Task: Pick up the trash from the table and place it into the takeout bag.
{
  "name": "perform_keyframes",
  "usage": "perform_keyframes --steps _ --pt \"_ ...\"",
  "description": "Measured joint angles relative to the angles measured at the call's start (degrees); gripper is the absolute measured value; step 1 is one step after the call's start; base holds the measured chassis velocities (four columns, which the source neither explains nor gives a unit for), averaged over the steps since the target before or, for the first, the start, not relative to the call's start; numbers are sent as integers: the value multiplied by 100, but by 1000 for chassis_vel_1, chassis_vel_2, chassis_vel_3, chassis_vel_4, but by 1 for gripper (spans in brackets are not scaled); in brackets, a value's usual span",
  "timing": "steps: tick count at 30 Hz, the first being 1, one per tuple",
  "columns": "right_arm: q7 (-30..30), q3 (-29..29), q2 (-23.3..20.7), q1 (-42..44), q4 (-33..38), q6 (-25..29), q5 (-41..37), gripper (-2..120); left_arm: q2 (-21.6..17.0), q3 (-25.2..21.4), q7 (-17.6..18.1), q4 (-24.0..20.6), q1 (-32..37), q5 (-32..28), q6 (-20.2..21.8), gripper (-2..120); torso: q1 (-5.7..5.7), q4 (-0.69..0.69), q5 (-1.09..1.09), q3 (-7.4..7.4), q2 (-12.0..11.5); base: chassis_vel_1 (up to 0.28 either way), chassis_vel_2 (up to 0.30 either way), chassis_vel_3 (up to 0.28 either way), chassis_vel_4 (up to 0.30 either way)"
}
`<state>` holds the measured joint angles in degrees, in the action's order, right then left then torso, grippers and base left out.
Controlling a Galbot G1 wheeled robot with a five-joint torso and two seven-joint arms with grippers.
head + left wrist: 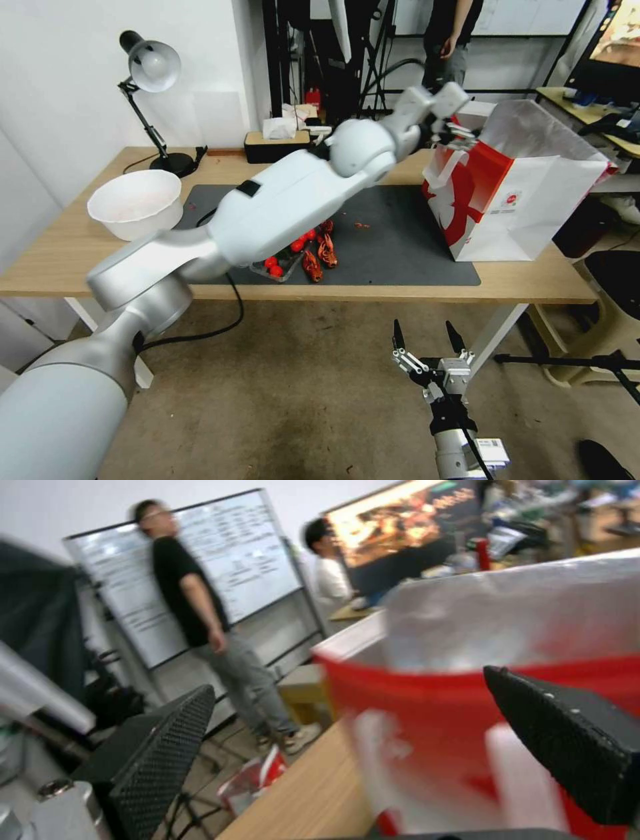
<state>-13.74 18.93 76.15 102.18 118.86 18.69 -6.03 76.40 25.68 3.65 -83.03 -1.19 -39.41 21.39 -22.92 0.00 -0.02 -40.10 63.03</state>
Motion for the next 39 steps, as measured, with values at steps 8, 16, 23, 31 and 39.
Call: perform_keyframes --steps 8,16,23,31,39 --pt "1 20 -89 75 143 -6 1 100 -959 -917 354 -871 1301 27 -31 100 0 1 -1 0 0 0 0 0 0" --pt "1 56 -176 51 212 -54 -7 100 -1423 -1818 484 -1531 2533 299 -196 100 0 0 2 1 0 0 0 0 0" --pt "7 55 -205 49 262 -97 -14 100 -1613 -2764 605 -2053 3779 511 -341 100 0 1 0 0 0 0 0 0 0" --pt "5 40 -237 64 294 -160 -16 100 -1505 -3829 887 -2664 5353 1108 -817 100 1 0 2 0 0 0 0 0 0" --pt "-1 33 -233 84 319 -183 -16 100 -1303 -4478 1021 -3054 6580 1688 -1196 100 1 0 2 0 0 0 0 0 0"
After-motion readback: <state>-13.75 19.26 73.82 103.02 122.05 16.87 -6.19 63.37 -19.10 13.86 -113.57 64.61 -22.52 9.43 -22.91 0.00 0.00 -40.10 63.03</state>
